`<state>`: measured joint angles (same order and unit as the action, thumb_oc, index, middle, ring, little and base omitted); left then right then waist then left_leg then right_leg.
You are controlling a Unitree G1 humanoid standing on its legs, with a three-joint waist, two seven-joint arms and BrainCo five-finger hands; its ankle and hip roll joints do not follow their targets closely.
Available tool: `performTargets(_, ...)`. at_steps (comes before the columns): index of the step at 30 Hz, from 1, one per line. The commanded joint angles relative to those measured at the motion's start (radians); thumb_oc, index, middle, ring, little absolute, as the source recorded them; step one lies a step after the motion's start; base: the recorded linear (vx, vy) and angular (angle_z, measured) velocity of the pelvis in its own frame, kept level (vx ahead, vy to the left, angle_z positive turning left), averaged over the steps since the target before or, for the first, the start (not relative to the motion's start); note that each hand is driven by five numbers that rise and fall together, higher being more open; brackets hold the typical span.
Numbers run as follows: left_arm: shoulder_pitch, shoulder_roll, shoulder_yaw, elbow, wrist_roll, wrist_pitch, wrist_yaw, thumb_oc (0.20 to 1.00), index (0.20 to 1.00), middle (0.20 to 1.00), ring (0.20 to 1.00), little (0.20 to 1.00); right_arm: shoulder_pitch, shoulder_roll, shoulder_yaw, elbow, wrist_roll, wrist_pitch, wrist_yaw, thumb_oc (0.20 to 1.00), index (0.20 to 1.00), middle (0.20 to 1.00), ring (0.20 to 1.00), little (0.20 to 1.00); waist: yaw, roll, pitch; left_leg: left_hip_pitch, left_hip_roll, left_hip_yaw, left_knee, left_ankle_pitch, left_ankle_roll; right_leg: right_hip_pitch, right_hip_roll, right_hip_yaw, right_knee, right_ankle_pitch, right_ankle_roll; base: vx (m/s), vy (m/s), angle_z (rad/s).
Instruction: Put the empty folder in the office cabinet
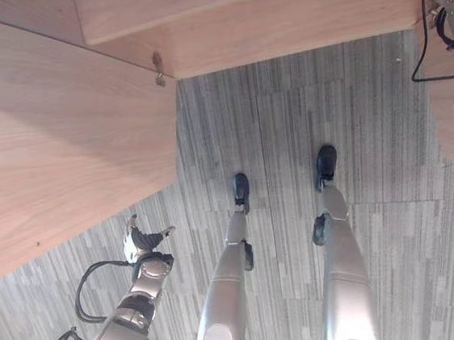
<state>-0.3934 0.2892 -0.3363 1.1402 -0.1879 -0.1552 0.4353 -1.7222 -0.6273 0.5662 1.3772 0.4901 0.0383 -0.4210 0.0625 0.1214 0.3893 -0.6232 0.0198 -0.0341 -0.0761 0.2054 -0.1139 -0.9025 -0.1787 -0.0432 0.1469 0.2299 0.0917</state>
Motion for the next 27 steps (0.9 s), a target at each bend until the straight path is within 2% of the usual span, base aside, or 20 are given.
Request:
performTargets(1, 0.015, 0.069, 0.030, 0.104, 0.017, 0.016, 0.000, 1.000, 1.000, 1.000, 1.000, 1.000, 0.024, 0.003, 0.034, -0.005, -0.010, -0.066, 0.005, 1.000, 1.000, 1.000, 1.000, 1.000, 0.012, -0.073, 0.003, 0.208, 0.049, -0.069, -0.011, -0.267, -0.074, 0.034, -0.029, -0.017, -0.033, -0.061, 0.092, -0.07, 0.051, -0.09)
performTargets(3, 0.019, 0.070, 0.041, 0.112, 0.017, 0.020, -0.006, 1.000, 1.000, 1.000, 1.000, 1.000, 0.059, 0.011, 0.012, -0.024, -0.008, -0.070, 0.007, 1.000, 1.000, 1.000, 1.000, 1.000, 0.002, -0.082, 0.000, 0.218, 0.044, -0.066, -0.011, -0.263, -0.070, 0.051, -0.031, -0.018, -0.049, -0.052, 0.091, -0.08, 0.067, -0.03)
performTargets(6, 0.046, 0.057, 0.103, 0.142, 0.012, 0.036, -0.027, 1.000, 1.000, 1.000, 1.000, 1.000, 0.299, 0.066, -0.086, -0.150, -0.013, -0.089, 0.021, 1.000, 1.000, 1.000, 1.000, 1.000, -0.041, -0.118, -0.009, 0.287, 0.042, -0.046, -0.003, -0.273, -0.054, 0.144, -0.033, -0.030, -0.100, -0.025, 0.092, -0.12, 0.106, -0.06)
performTargets(11, 0.082, 0.040, 0.183, 0.163, 0.028, 0.080, -0.054, 1.000, 1.000, 1.000, 1.000, 1.000, 0.711, 0.114, -0.182, -0.413, -0.068, -0.093, 0.078, 1.000, 1.000, 1.000, 1.000, 1.000, -0.098, -0.160, -0.016, 0.361, 0.017, -0.037, 0.067, -0.330, -0.014, 0.270, -0.039, -0.047, -0.152, -0.003, 0.096, -0.05, 0.076, -0.06)
performTargets(13, 0.113, 0.024, 0.224, 0.164, 0.042, 0.101, -0.078, 1.000, 1.000, 1.000, 1.000, 1.000, 0.988, 0.142, -0.204, -0.564, -0.125, -0.085, 0.137, 1.000, 1.000, 1.000, 1.000, 1.000, -0.123, -0.166, -0.037, 0.422, 0.005, -0.027, 0.093, -0.352, 0.001, 0.348, -0.047, -0.060, -0.167, -0.005, 0.097, 0.00, 0.123, -0.06)
performTargets(14, 0.115, 0.025, 0.223, 0.163, 0.042, 0.102, -0.078, 1.000, 1.000, 1.000, 1.000, 1.000, 0.992, 0.142, -0.206, -0.566, -0.125, -0.083, 0.136, 1.000, 1.000, 1.000, 1.000, 1.000, -0.121, -0.166, -0.036, 0.425, 0.006, -0.027, 0.093, -0.352, 0.001, 0.351, -0.047, -0.060, -0.169, -0.005, 0.097, 0.02, 0.109, -0.05)
performTargets(17, 0.146, 0.010, 0.248, 0.156, 0.067, 0.116, -0.098, 1.000, 1.000, 1.000, 1.000, 1.000, 1.198, 0.153, -0.207, -0.707, -0.178, -0.079, 0.205, 1.000, 1.000, 1.000, 1.000, 1.000, -0.132, -0.167, -0.057, 0.486, -0.004, -0.019, 0.114, -0.374, 0.011, 0.431, -0.053, -0.078, -0.180, -0.014, 0.100, 0.02, 0.066, -0.08)
performTargets(20, 0.175, -0.003, 0.253, 0.149, 0.080, 0.117, -0.116, 1.000, 1.000, 1.000, 1.000, 1.000, 1.300, 0.159, -0.215, -0.776, -0.189, -0.081, 0.248, 1.000, 1.000, 1.000, 1.000, 1.000, -0.132, -0.164, -0.073, 0.529, -0.010, -0.010, 0.123, -0.385, 0.017, 0.482, -0.050, -0.089, -0.191, -0.021, 0.101, 0.01, 0.076, -0.15)
performTargets(22, 0.203, -0.014, 0.264, 0.148, 0.093, 0.119, -0.134, 1.000, 1.000, 1.000, 1.000, 1.000, 1.385, 0.166, -0.240, -0.820, -0.166, -0.088, 0.293, 1.000, 1.000, 1.000, 1.000, 1.000, -0.134, -0.160, -0.105, 0.576, -0.021, 0.009, 0.130, -0.398, 0.026, 0.532, -0.045, -0.101, -0.201, -0.026, 0.104, 0.02, 0.089, -0.02)
performTargets(27, 0.236, -0.022, 0.275, 0.154, 0.101, 0.127, -0.152, 1.000, 1.000, 1.000, 1.000, 1.000, 1.428, 0.183, -0.262, -0.823, -0.170, -0.077, 0.314, 1.000, 1.000, 1.000, 1.000, 1.000, -0.134, -0.157, -0.149, 0.633, -0.033, 0.034, 0.134, -0.414, 0.041, 0.585, -0.039, -0.102, -0.209, -0.029, 0.105, 0.01, 0.056, -0.13)
